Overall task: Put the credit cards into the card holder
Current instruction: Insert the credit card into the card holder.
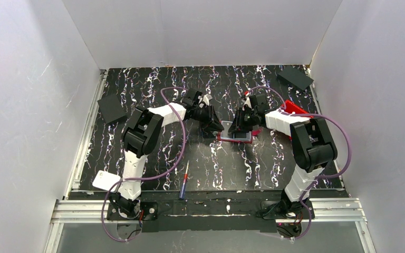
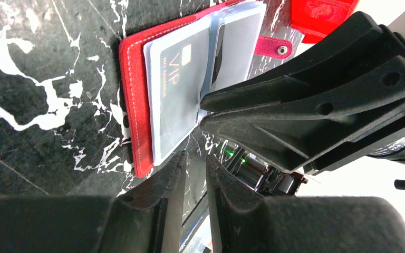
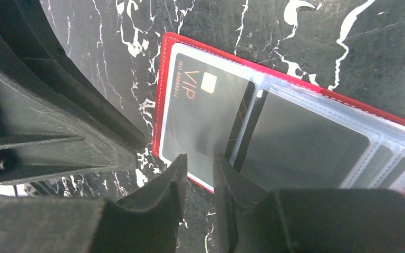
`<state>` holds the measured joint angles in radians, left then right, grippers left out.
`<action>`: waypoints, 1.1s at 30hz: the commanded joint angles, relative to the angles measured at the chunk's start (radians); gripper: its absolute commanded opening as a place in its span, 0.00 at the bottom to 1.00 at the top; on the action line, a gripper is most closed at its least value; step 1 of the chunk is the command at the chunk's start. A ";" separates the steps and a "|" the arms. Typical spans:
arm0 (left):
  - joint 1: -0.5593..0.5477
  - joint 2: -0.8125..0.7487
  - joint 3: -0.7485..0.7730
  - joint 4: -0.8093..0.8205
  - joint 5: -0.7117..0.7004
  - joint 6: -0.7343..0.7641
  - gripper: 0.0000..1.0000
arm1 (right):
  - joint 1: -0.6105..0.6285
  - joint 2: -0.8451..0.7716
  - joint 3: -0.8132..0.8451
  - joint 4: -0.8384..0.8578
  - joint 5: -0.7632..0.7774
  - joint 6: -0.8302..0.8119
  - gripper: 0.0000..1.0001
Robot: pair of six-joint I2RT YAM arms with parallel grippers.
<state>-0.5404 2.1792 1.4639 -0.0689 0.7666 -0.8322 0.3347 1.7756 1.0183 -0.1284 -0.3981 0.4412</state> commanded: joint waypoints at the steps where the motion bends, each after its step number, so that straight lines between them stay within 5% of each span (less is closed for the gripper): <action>1: -0.002 0.009 0.054 0.001 0.016 -0.004 0.21 | 0.010 -0.005 0.024 -0.007 0.047 -0.019 0.35; 15: -0.004 0.025 0.072 -0.035 -0.017 0.019 0.24 | 0.015 0.031 0.011 -0.002 0.072 -0.025 0.36; 23: -0.006 0.058 0.098 -0.053 -0.024 0.030 0.20 | 0.015 0.058 -0.018 0.020 0.101 -0.019 0.27; 33: -0.020 0.069 0.111 -0.088 -0.046 0.058 0.28 | 0.015 0.071 -0.020 0.023 0.103 -0.020 0.23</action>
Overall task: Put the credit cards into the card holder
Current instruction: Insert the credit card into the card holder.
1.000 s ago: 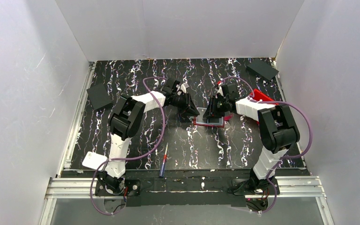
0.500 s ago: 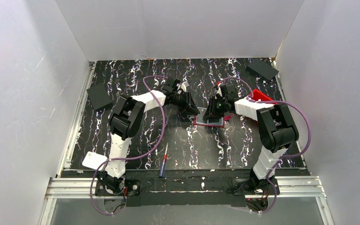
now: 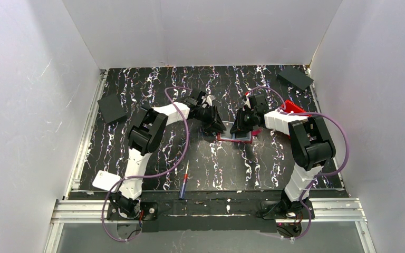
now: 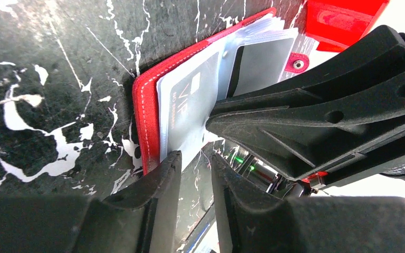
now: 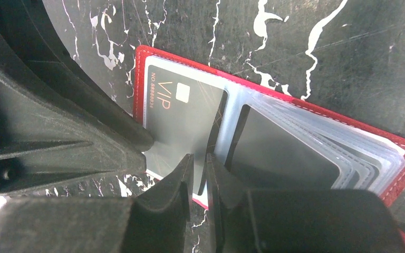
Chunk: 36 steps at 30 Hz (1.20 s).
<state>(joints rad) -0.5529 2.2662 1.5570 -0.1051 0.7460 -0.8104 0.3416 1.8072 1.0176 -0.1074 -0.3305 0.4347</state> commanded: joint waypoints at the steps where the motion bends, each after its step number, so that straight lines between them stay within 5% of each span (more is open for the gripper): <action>1: -0.008 -0.027 0.012 -0.053 -0.030 0.040 0.30 | 0.008 0.040 -0.018 0.001 0.034 -0.015 0.23; 7: -0.008 -0.090 -0.019 -0.087 -0.076 0.088 0.39 | 0.008 0.042 -0.023 0.003 0.031 -0.019 0.23; 22: -0.008 -0.093 -0.030 -0.063 -0.063 0.067 0.41 | 0.008 0.044 -0.025 0.006 0.017 -0.020 0.21; 36: -0.033 -0.122 -0.026 -0.038 -0.042 0.049 0.18 | 0.008 0.035 -0.020 0.001 0.008 -0.019 0.20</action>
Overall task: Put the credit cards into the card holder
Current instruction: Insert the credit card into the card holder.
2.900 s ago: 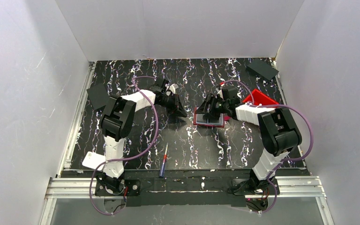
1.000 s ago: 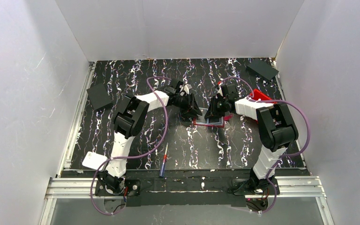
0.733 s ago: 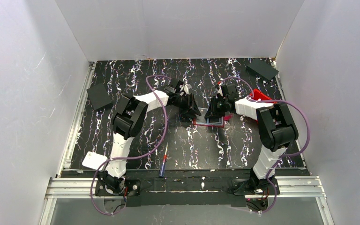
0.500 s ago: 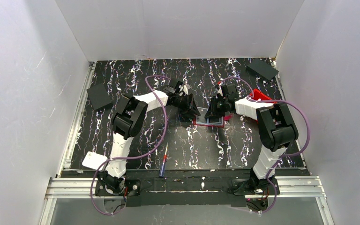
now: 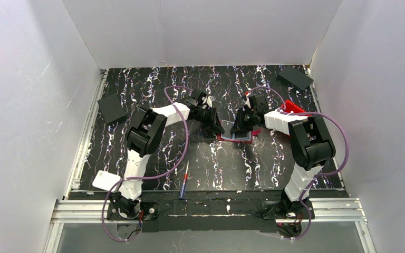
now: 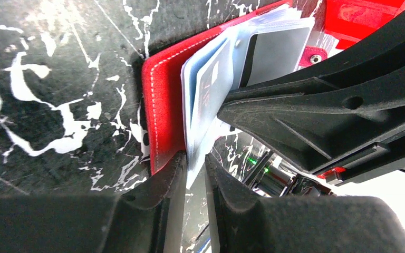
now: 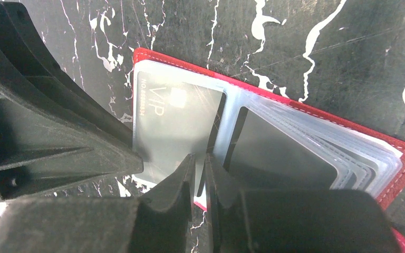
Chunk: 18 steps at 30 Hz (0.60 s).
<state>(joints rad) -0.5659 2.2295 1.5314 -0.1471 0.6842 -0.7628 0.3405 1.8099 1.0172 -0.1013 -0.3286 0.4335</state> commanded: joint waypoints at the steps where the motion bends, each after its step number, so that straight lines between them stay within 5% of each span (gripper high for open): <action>1: -0.022 -0.089 0.001 0.004 0.021 0.000 0.18 | 0.009 0.028 -0.017 -0.009 0.005 -0.018 0.21; 12: -0.049 -0.120 0.025 0.007 0.023 -0.007 0.19 | 0.009 -0.054 0.071 -0.157 0.065 0.018 0.46; 18: -0.057 -0.130 0.036 0.003 0.033 -0.001 0.27 | 0.000 -0.102 0.112 -0.223 0.133 0.037 0.70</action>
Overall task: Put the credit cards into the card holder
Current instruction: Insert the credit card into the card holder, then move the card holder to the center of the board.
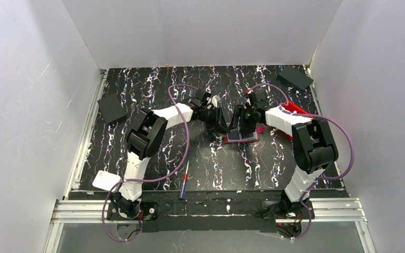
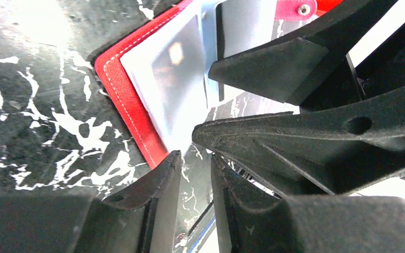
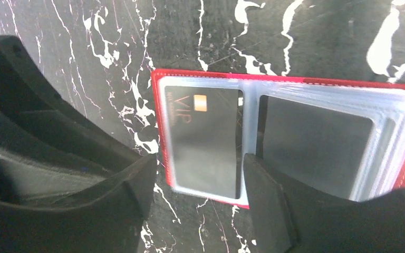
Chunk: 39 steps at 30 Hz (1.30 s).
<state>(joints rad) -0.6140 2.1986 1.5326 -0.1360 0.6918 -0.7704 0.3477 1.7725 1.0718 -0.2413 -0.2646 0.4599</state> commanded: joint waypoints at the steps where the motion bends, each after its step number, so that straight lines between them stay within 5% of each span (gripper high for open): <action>1: -0.011 -0.100 0.034 -0.008 0.025 0.008 0.28 | -0.008 -0.069 0.064 -0.085 0.069 0.012 0.73; 10: 0.005 -0.109 0.052 -0.071 -0.011 0.049 0.30 | -0.023 -0.094 0.083 -0.105 0.093 -0.007 0.79; 16: 0.042 -0.177 -0.041 -0.094 0.038 0.094 0.49 | -0.082 -0.129 0.113 -0.240 0.237 -0.137 0.83; 23: 0.047 -0.287 -0.071 -0.191 0.060 0.220 0.59 | -0.149 -0.104 -0.071 -0.065 0.113 -0.131 0.92; 30: 0.048 -0.372 -0.139 -0.221 0.019 0.298 0.60 | 0.017 -0.100 -0.063 0.057 0.040 0.089 0.91; 39: 0.053 -0.474 -0.219 -0.169 0.053 0.286 0.61 | -0.093 -0.268 0.018 -0.252 0.275 0.012 0.95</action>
<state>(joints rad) -0.5621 1.8320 1.3380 -0.3187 0.7177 -0.4938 0.3153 1.6077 1.0050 -0.3248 -0.1513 0.5240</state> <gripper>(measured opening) 0.604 0.947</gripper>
